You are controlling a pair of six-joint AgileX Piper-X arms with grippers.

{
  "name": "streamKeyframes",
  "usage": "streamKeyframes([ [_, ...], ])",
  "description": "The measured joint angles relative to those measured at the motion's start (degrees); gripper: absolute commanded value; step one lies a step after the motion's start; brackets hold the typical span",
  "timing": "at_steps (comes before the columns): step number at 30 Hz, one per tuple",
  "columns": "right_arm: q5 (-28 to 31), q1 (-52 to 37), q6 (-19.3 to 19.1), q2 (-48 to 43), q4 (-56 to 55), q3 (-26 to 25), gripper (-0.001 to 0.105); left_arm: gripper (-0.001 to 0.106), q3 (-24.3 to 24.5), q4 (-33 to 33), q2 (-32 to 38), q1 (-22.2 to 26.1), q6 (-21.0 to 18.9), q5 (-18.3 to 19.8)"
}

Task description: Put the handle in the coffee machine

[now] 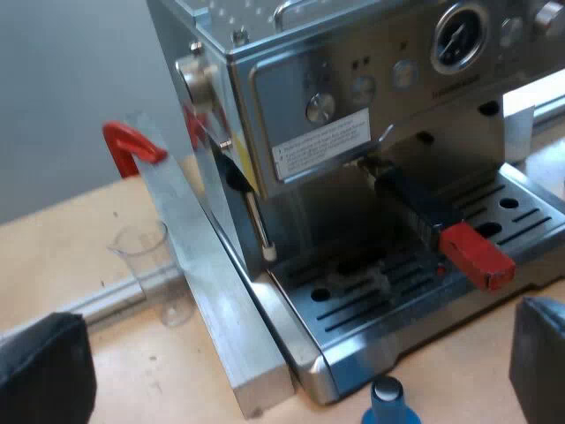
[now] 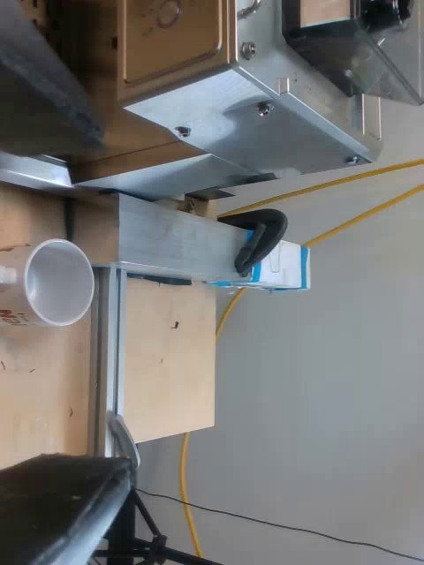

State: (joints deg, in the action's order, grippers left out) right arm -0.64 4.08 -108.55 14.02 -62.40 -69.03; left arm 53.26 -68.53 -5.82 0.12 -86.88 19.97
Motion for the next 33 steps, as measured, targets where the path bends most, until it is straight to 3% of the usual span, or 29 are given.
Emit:
streamKeyframes([
  [8, -0.1, 0.0, -0.1, -6.6, 0.1, 5.8, 0.071, 0.097, -3.0, 0.0, 5.7, 0.0, 0.0, 0.0],
  [19, -0.4, 0.0, 0.2, -14.5, -1.3, 14.5, 0.071, 0.097, -3.9, -1.3, 6.4, 0.0, 0.0, 0.1],
  [27, -2.6, -0.2, 1.0, -14.5, -2.3, 16.0, 0.071, 0.097, -3.9, -1.3, 6.4, 0.0, -2.6, 0.1],
  [31, -2.8, -0.2, 1.0, -14.5, -2.0, 17.0, 0.071, 0.097, -4.5, -0.6, 6.4, 0.0, -2.6, -1.4],
  [33, -2.8, -0.2, 1.0, -14.5, -1.4, 18.2, 0.071, 0.097, -6.5, 1.4, 6.4, 0.0, -2.6, -5.6],
])
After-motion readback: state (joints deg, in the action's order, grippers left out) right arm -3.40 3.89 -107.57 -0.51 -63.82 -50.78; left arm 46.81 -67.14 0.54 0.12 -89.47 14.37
